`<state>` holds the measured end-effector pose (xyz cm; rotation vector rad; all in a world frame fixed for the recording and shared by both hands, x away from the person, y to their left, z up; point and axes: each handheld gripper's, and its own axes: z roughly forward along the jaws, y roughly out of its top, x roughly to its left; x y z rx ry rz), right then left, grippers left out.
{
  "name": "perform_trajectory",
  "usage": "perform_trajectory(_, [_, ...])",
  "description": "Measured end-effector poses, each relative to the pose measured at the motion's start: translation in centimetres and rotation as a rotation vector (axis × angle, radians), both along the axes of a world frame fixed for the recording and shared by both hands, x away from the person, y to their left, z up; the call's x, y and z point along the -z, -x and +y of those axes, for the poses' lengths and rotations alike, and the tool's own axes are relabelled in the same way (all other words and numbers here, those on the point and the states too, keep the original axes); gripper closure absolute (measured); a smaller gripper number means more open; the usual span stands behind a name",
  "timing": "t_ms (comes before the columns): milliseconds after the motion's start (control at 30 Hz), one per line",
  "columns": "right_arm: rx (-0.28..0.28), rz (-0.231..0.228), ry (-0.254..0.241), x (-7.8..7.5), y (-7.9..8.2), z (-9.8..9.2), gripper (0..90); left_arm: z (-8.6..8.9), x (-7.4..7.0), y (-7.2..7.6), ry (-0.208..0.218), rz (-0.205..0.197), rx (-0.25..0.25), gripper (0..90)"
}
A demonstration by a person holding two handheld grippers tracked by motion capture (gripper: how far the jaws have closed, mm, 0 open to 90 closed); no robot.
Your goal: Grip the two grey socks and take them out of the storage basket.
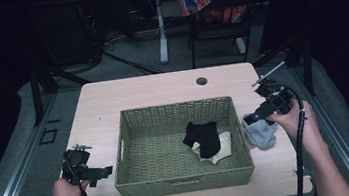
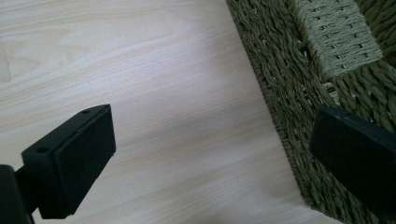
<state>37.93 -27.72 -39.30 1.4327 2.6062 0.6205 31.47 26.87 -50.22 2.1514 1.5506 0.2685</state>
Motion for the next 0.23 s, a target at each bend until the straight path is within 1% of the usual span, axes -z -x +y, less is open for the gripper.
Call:
perform_trajectory(100, [-0.046,-0.001,0.012,-0.2,0.4,1.1,7.8,0.0,0.0,0.0,-0.001,0.000,0.001,0.7])
perform_trajectory(133, [-0.066,-0.002,0.007,-0.2,0.5,1.5,7.0,0.0,0.0,0.0,0.000,-0.001,0.002,0.7])
perform_trajectory(233, [-0.106,-0.010,0.009,-0.1,0.6,2.1,7.8,0.0,0.0,0.0,0.001,0.000,0.003,0.7])
